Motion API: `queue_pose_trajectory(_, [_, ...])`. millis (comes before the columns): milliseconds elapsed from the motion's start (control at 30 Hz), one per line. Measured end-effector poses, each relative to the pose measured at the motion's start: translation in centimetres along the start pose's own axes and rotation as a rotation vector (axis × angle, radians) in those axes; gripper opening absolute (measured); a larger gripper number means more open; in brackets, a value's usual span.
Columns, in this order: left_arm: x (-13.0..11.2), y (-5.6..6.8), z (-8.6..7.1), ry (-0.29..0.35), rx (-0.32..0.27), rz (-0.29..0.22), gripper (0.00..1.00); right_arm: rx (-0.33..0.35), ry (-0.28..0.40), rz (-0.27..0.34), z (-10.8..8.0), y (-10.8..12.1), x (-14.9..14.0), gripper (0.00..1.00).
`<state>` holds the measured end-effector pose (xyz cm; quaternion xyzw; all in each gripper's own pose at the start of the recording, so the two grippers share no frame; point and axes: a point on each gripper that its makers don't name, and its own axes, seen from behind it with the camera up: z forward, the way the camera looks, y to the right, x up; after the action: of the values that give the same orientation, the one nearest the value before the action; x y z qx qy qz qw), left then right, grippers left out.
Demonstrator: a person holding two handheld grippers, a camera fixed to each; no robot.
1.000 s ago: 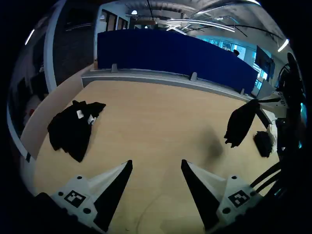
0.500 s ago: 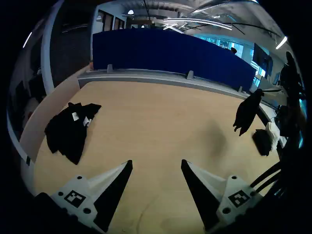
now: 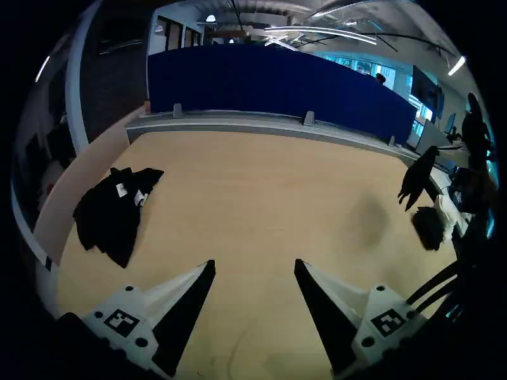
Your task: Fold towel
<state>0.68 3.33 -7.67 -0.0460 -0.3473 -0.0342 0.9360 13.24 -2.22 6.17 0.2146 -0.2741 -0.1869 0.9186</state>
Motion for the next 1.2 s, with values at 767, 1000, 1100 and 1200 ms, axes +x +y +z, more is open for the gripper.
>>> queue_pose_trajectory(767, [0.7, 3.1, 0.8, -0.027, 0.016, 0.042, 0.93, -0.087, -0.073, 0.043, -2.0, 10.6, -6.9, 0.04])
queue_pose_trajectory(1000, [1.0, 4.2, 1.0, -0.029, 0.012, 0.056, 0.92, -0.102, -0.1, 0.058, -2.5, 12.6, -8.9, 0.05])
queue_pose_trajectory(1100, [1.1, 4.6, 1.0, -0.029, 0.009, 0.06, 0.93, -0.108, -0.113, 0.065, -2.9, 12.9, -9.9, 0.05])
queue_pose_trajectory(1200, [1.2, 5.0, 1.1, -0.03, 0.006, 0.064, 0.92, -0.115, -0.123, 0.073, -3.5, 13.1, -10.9, 0.05])
